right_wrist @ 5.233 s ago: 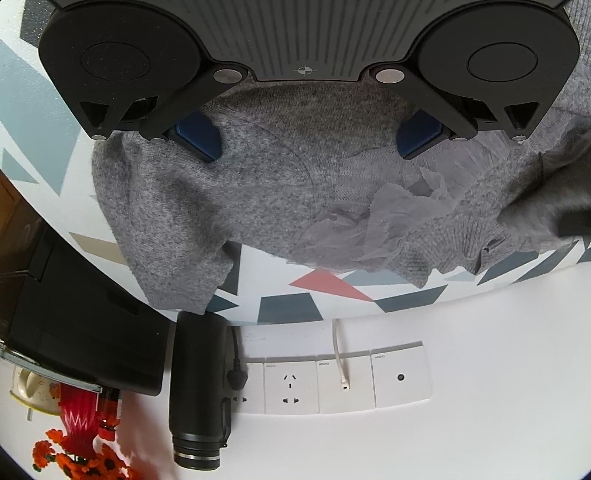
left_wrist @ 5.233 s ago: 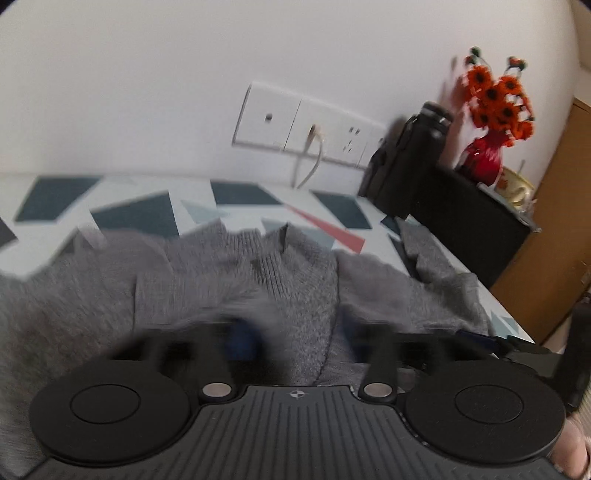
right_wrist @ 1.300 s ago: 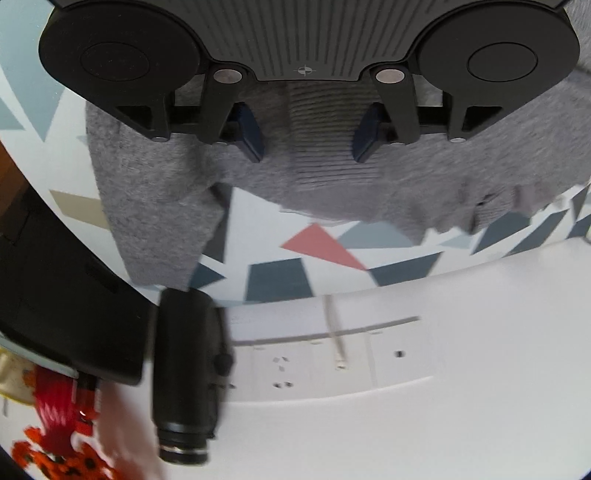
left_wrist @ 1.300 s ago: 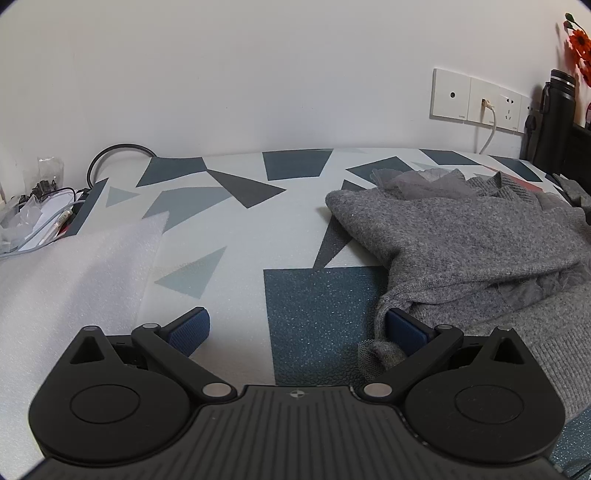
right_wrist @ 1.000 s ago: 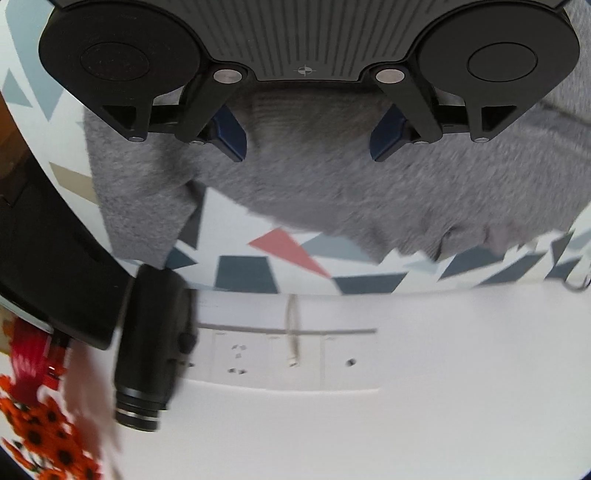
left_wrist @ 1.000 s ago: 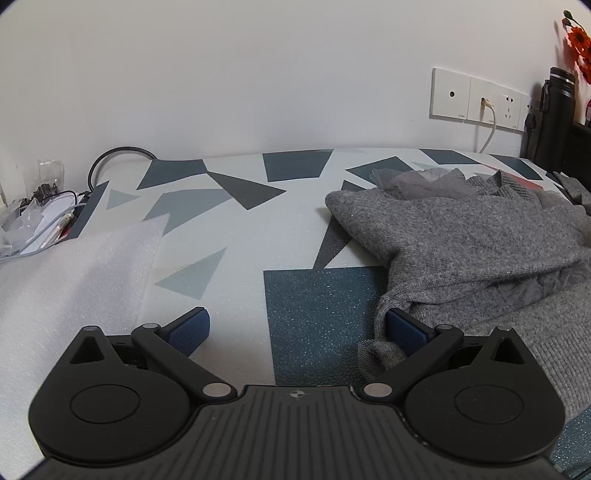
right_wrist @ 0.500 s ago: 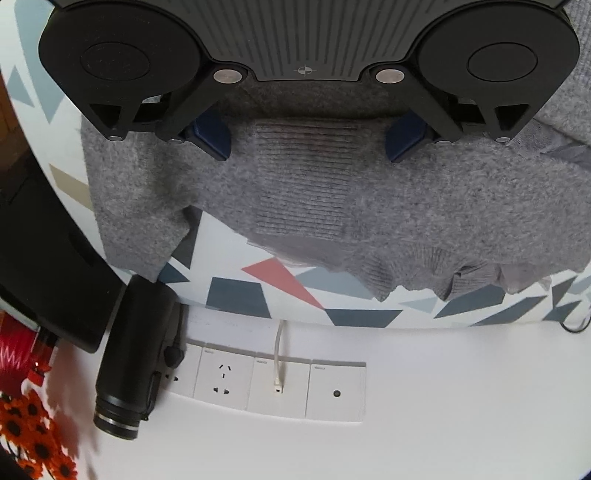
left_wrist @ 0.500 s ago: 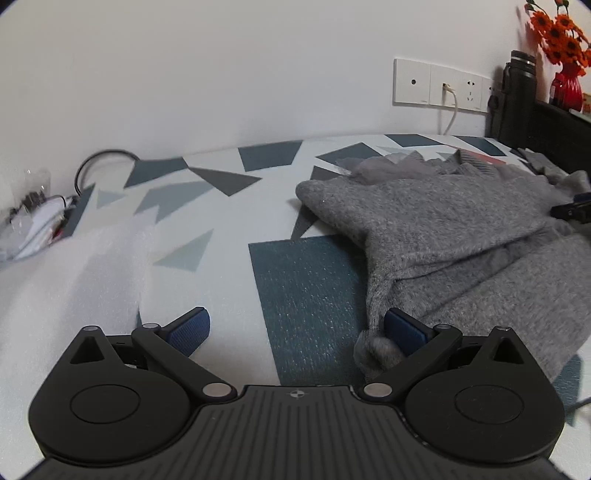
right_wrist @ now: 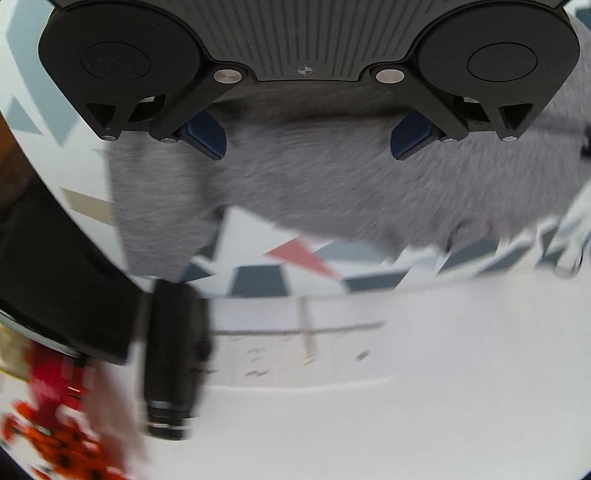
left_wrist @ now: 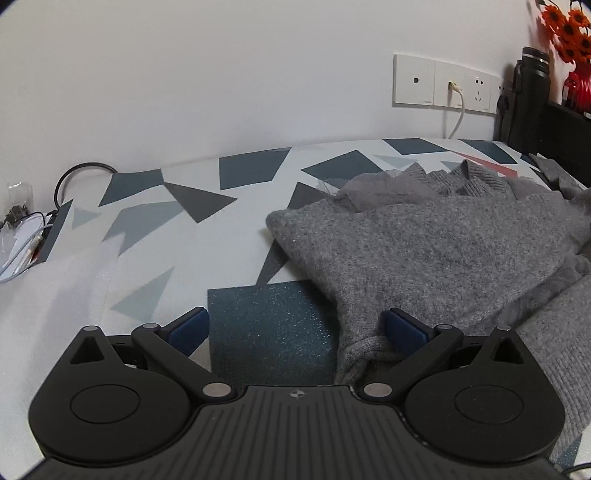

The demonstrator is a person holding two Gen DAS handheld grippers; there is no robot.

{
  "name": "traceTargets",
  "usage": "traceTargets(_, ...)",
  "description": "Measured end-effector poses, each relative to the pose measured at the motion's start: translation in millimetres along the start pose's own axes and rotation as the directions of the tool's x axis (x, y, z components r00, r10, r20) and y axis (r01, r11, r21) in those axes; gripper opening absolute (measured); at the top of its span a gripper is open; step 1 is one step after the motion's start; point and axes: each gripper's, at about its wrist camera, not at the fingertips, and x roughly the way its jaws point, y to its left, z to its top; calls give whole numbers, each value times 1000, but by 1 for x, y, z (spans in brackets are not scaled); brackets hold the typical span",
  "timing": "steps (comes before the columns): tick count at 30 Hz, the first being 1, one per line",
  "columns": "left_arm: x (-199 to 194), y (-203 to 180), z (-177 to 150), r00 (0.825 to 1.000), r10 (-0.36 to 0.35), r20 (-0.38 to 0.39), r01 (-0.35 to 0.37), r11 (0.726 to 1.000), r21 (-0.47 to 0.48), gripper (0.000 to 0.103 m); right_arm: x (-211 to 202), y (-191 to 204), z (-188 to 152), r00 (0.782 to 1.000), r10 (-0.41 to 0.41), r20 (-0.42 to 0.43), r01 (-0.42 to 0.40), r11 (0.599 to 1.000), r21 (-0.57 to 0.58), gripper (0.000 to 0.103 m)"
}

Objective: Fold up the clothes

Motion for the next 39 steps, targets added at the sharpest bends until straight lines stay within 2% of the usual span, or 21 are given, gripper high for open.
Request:
traceTargets(3, -15, 0, 7, 998, -9, 58, 11, 999, -35, 103, -9, -36, 8, 999, -42, 28, 38, 993, 115, 95)
traceTargets(8, -33, -5, 25, 981, -108, 162, 129, 984, -126, 103, -19, -102, 9, 996, -72, 49, 52, 945, 322, 88)
traceTargets(13, -15, -28, 34, 984, -107, 144, 120, 990, -80, 103, -6, -147, 1, 996, -83, 14, 69, 904, 421, 80)
traceTargets(16, 5, -37, 30, 991, -85, 100, 92, 993, -68, 103, 9, -160, 0, 995, -100, -15, 97, 905, 414, 61)
traceTargets(18, 15, -36, 28, 993, -88, 83, 95, 992, -84, 103, 21, -165, 4, 995, -94, -31, 99, 910, 403, 43)
traceTargets(25, 23, -27, 25, 993, -104, 59, 112, 983, -146, 103, 54, -161, 18, 991, -125, -43, 132, 939, 316, 43)
traceTargets(26, 23, -26, 24, 992, -112, 56, 119, 982, -149, 103, 56, -157, 18, 991, -125, -45, 133, 947, 294, 38)
traceTargets(27, 23, -25, 24, 992, -117, 52, 124, 981, -147, 103, 59, -153, 19, 991, -125, -47, 133, 953, 271, 21)
traceTargets(28, 23, -25, 24, 992, -118, 47, 124, 982, -141, 103, 58, -148, 17, 991, -125, -50, 134, 960, 246, 11)
traceTargets(30, 24, -24, 23, 993, -115, 30, 118, 985, -127, 103, 54, -139, 11, 991, -123, -54, 131, 970, 203, 7)
traceTargets(33, 27, -20, 21, 995, -104, 4, 104, 987, -124, 103, 36, -130, -3, 994, -93, -59, 103, 974, 199, 7)
traceTargets(37, 26, -15, 19, 997, -80, -5, 79, 989, -122, 103, 6, -113, -21, 995, -40, -89, 54, 985, 163, 7)
traceTargets(39, 26, -15, 19, 997, -79, -8, 77, 990, -120, 103, -4, -111, -21, 996, -41, -79, 53, 986, 157, 10)
